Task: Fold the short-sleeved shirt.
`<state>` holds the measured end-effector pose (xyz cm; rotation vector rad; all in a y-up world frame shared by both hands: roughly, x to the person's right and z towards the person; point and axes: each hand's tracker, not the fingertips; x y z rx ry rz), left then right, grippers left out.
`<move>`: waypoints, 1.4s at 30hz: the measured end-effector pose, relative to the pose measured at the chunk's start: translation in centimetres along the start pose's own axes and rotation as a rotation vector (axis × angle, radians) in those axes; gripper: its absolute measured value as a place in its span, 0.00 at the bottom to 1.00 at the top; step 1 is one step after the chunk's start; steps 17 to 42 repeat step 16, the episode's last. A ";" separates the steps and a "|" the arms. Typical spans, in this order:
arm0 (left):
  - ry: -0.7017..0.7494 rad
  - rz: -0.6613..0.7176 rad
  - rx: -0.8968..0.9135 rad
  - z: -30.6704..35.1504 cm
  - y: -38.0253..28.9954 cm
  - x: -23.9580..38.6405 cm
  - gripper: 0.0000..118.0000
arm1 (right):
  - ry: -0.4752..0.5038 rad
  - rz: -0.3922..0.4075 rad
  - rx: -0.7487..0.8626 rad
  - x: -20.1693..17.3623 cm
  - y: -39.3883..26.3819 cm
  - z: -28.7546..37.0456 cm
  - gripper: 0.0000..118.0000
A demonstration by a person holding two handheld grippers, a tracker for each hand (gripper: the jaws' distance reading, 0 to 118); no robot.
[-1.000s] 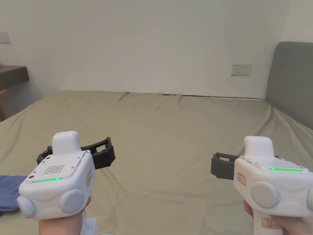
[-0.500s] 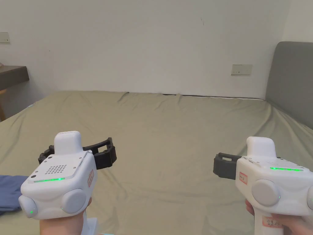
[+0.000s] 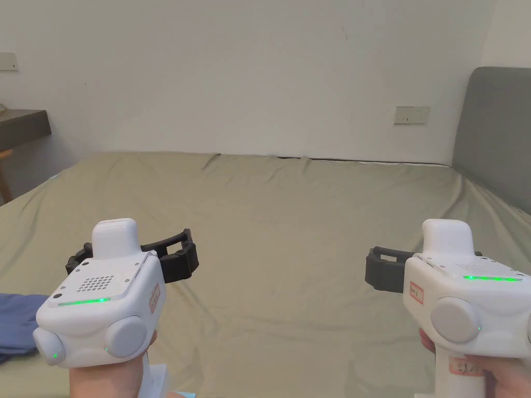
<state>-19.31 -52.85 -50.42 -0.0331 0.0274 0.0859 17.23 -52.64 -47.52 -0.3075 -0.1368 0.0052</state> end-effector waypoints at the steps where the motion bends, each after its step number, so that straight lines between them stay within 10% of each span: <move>1: 0.000 -0.001 0.001 0.0 0.0 0.0 1.00 | 0.020 0.003 -0.004 0.1 0.0 0.0 1.00; 7: 0.003 0.006 -0.010 -0.2 0.0 -0.2 1.00 | 0.026 -0.094 -0.028 0.1 -0.5 -0.4 1.00; 42: 0.005 0.007 -0.008 -0.2 0.0 -0.4 1.00 | 0.042 -0.067 -0.021 0.5 -0.8 -0.4 1.00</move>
